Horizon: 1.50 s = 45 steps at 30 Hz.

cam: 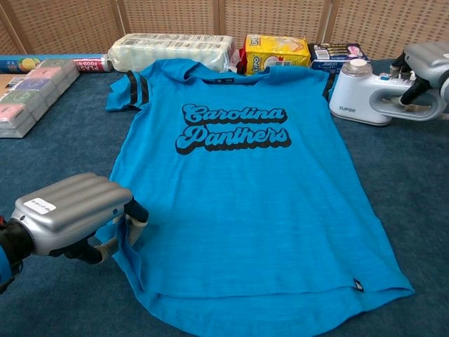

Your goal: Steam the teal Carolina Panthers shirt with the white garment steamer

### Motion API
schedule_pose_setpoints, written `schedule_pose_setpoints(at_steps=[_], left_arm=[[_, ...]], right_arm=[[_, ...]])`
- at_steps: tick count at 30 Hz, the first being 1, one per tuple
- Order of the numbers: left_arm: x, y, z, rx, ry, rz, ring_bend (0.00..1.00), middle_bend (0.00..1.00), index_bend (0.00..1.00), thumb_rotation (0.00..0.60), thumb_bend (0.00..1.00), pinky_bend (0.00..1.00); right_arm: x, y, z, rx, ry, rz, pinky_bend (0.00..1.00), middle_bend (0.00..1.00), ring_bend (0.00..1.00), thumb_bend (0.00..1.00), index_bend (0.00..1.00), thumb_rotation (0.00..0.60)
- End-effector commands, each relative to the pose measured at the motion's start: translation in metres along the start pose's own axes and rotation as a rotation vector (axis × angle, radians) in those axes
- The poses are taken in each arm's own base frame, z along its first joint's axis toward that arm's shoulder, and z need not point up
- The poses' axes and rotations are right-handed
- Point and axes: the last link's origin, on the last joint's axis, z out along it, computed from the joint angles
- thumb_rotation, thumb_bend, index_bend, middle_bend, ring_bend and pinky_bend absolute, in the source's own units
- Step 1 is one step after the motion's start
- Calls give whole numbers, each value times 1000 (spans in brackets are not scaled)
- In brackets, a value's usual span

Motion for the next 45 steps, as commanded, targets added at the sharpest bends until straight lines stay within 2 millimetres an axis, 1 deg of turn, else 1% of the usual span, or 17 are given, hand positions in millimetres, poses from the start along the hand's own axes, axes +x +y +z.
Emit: schedule_pose_setpoints(at_steps=[1, 5, 8, 19, 23, 31, 34, 36, 41, 45], left_arm=[[0, 0, 0, 1, 0, 0, 484, 621, 629, 600, 489, 366], [1, -1, 0, 4, 5, -2, 484, 621, 630, 600, 489, 366], [1, -1, 0, 8, 7, -4, 484, 621, 630, 600, 489, 366], [3, 0, -1, 2, 19, 2, 485, 621, 630, 600, 489, 366], [4, 1, -3, 1, 19, 4, 485, 622, 630, 600, 489, 366], [4, 1, -5, -1, 18, 8, 484, 621, 629, 600, 488, 366], [4, 1, -6, 0, 19, 8, 484, 621, 630, 600, 489, 366], [6, 1, -6, -1, 22, 9, 484, 621, 630, 600, 489, 366], [7, 1, -7, -4, 26, 5, 485, 621, 630, 600, 489, 366], [8, 1, -7, -6, 28, 3, 485, 621, 630, 600, 489, 366]], right_arm=[[-1, -1, 1, 0, -3, 12, 839, 730, 810, 393, 666, 600], [0, -1, 3, -33, -10, 184, 858, 752, 835, 391, 688, 600], [2, 2, 4, -48, -13, 257, 863, 759, 842, 391, 694, 600], [16, 19, 5, -71, -30, 416, 866, 760, 848, 389, 695, 600], [23, 24, 2, -68, -39, 451, 868, 760, 851, 388, 695, 600], [42, 25, -6, -41, -57, 521, 868, 760, 852, 383, 695, 600], [51, 26, -10, -33, -60, 557, 868, 760, 851, 382, 695, 600], [62, 23, -16, -10, -65, 590, 868, 759, 851, 382, 695, 600], [76, 19, -27, 29, -80, 588, 868, 758, 851, 380, 695, 600], [80, 23, -28, 21, -61, 538, 868, 757, 852, 379, 695, 600]])
